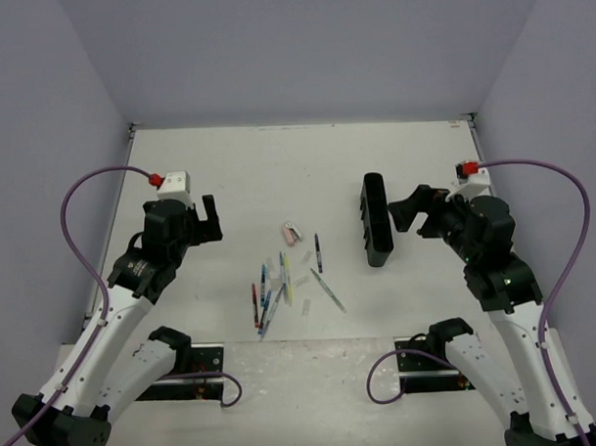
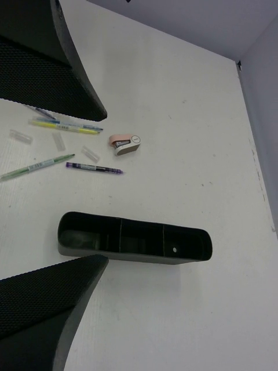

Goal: Sort the stationery into containers
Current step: Pick up the pen from the center of the board.

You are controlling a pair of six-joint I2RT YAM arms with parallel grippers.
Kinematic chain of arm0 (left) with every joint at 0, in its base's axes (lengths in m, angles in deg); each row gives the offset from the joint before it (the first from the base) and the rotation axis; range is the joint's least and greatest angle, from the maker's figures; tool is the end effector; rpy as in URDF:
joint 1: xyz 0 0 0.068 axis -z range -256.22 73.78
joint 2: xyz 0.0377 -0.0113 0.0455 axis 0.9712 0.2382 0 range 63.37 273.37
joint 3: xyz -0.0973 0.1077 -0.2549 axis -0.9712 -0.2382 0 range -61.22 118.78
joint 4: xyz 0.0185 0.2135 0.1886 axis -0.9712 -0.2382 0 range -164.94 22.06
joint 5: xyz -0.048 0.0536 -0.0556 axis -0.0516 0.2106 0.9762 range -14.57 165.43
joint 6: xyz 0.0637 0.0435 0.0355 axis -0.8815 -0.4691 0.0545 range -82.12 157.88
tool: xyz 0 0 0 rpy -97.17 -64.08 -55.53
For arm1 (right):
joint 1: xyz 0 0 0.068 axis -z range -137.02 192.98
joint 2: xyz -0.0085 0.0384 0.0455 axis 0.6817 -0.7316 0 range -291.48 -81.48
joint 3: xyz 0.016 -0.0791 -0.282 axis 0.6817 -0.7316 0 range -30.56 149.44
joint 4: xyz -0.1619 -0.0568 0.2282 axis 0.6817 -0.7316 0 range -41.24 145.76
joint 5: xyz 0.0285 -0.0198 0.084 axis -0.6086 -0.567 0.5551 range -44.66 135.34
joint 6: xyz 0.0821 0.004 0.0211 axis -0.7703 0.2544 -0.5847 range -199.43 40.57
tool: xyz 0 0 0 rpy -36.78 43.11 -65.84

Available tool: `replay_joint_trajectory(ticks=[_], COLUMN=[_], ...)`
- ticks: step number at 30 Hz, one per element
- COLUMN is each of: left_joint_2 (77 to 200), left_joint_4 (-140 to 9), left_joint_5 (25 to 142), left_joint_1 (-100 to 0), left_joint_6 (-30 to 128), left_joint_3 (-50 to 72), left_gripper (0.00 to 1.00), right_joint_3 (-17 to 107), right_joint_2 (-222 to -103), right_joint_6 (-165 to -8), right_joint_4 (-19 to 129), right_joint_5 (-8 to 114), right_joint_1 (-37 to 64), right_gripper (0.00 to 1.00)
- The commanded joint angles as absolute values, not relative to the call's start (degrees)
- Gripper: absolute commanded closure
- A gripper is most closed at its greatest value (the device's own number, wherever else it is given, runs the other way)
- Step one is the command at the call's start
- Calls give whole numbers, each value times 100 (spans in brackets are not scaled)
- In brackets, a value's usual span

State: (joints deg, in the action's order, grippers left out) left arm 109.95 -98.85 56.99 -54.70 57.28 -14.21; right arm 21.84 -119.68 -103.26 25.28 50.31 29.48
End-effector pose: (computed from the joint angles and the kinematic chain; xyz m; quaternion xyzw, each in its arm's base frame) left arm 0.2122 -0.0582 0.3091 -0.0637 0.8583 -0.0409 0.5076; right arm 0.1790 0.0496 0.3728 0.0461 0.7984 0.2247 0.5567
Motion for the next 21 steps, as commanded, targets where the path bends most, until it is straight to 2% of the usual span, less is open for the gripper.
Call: replay_joint_trajectory(ticks=[1, 6, 8, 10, 14, 18, 21], left_joint_2=[10951, 10962, 10977, 10986, 11008, 11013, 10985], left_joint_4=[-9676, -9622, -9572, -9571, -9575, -9571, -9556], left_joint_5=[5741, 5998, 6092, 6076, 6110, 6295, 6321], left_joint_1=[-5486, -5486, -5495, -5478, -5495, -5495, -5495], left_joint_6=[5721, 5706, 5686, 5686, 5682, 5677, 5669], left_joint_3=[-1428, -1446, -1472, -1490, -1508, -1534, -1555], left_gripper=[0, 0, 0, 0, 0, 0, 0], right_joint_3=[2044, 1803, 2195, 2428, 3000, 3571, 4035], right_joint_2=[-11997, -12728, -13489, -13870, -15172, -16487, -17394], right_joint_6=[-10518, -10832, -10666, -10571, -10896, -11071, -11484], right_joint_4=[3075, 3757, 3546, 3467, 3207, 2860, 2439], right_joint_5=[5351, 6515, 5470, 4694, 4054, 2694, 2325], right_joint_1=[2945, 2848, 1689, 1167, 807, 148, -32], right_gripper=[1, 1, 1, 1, 1, 1, 1])
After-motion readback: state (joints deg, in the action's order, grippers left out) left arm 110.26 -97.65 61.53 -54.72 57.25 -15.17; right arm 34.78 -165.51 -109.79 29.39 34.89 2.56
